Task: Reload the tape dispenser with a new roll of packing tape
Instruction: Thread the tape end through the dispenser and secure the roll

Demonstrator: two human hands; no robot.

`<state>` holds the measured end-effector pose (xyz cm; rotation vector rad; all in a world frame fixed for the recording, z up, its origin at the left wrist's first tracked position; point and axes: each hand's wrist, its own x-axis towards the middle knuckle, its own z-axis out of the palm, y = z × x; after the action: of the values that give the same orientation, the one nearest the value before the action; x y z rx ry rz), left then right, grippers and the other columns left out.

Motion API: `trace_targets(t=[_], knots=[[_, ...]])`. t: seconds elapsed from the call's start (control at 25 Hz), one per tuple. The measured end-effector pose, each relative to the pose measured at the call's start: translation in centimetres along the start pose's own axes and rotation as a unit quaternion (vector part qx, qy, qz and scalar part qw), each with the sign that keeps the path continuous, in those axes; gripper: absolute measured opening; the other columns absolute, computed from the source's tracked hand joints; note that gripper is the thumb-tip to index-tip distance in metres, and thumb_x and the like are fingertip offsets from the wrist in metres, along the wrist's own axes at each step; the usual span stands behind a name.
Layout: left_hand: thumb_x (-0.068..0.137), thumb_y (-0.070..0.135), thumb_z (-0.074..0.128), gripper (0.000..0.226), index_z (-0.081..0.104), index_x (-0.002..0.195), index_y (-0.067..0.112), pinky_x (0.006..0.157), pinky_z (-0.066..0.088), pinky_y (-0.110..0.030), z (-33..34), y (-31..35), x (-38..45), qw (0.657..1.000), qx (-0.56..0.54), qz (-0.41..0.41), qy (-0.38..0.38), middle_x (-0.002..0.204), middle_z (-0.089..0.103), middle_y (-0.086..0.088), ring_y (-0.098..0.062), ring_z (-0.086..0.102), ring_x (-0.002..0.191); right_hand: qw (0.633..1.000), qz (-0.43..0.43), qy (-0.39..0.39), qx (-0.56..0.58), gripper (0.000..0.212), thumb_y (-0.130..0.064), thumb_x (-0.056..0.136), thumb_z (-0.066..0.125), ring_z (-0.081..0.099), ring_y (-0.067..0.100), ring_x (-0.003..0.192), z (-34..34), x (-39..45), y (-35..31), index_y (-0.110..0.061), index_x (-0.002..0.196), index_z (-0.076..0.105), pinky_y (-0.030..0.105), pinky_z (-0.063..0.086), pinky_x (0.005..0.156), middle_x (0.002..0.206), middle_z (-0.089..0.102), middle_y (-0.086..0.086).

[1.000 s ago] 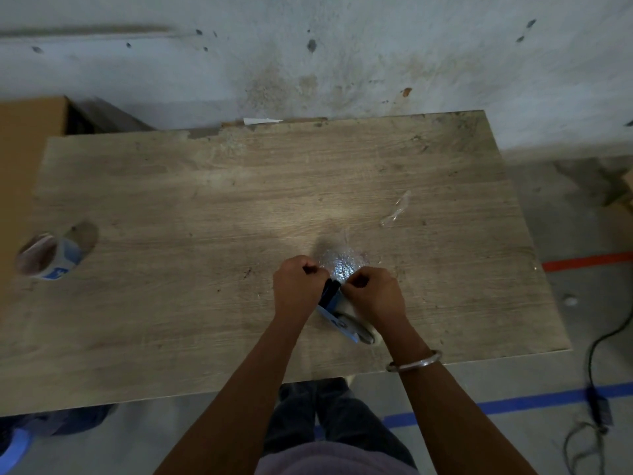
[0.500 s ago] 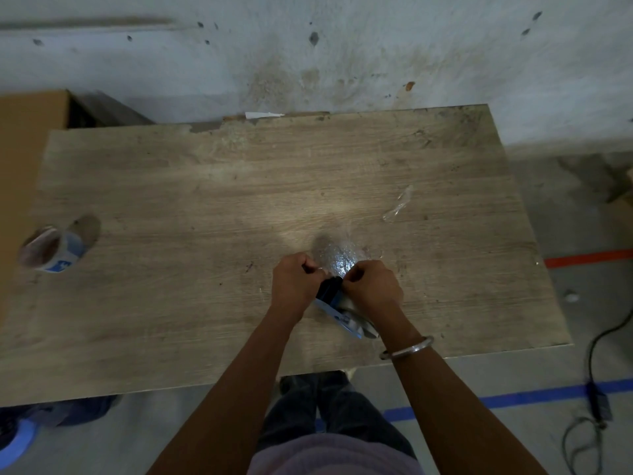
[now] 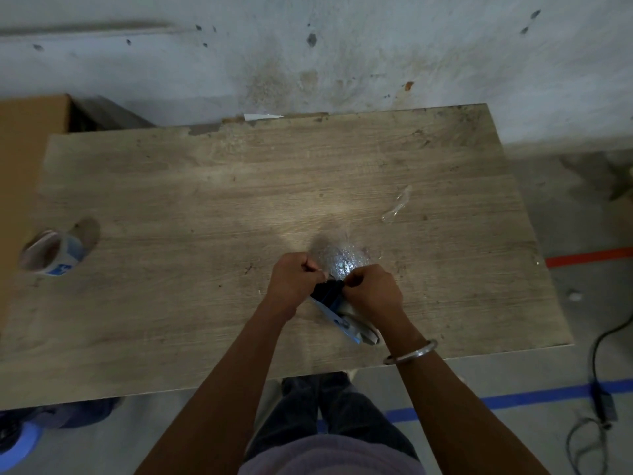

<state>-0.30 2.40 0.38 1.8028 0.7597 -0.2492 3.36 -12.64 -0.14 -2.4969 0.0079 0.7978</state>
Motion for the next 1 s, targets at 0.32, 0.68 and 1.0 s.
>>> trace_targets(t=[0.32, 0.68, 1.0], knots=[[0.074, 0.004, 0.074, 0.018, 0.063, 0.064, 0.015, 0.057, 0.043, -0.019, 1.0, 0.5, 0.3, 0.998, 0.025, 0.03, 0.039, 0.065, 0.06, 0.004, -0.005, 0.055, 0.061, 0.996, 0.042, 0.078, 0.023, 0.005, -0.028, 0.08, 0.068, 0.059, 0.01, 0.069, 0.6, -0.9, -0.1, -0.031, 0.083, 0.071, 0.02, 0.035, 0.053, 0.077, 0.066, -0.012], [0.079, -0.01, 0.068, 0.019, 0.063, 0.069, 0.006, 0.086, 0.058, -0.038, -1.2, -1.0, -0.1, 0.976, -0.197, -0.049, -0.08, 0.102, 0.073, -0.017, -0.022, 0.07, 0.101, 0.979, 0.045, -0.017, 0.201, 0.004, -0.025, 0.079, 0.073, 0.066, 0.012, 0.073, 0.4, -0.1, 1.7, -0.022, 0.078, 0.075, 0.026, 0.052, 0.064, 0.076, 0.071, -0.005], [0.084, -0.001, 0.062, 0.011, 0.069, 0.084, 0.008, 0.075, 0.051, -0.035, 0.4, -0.7, 0.5, 0.972, -0.202, -0.111, 0.043, 0.093, 0.071, -0.009, -0.021, 0.063, 0.085, 0.945, 0.077, -0.084, 0.306, 0.016, -0.018, 0.083, 0.065, 0.063, 0.024, 0.08, -0.1, -0.1, 0.8, -0.007, 0.091, 0.074, 0.029, 0.046, 0.067, 0.087, 0.071, 0.01]])
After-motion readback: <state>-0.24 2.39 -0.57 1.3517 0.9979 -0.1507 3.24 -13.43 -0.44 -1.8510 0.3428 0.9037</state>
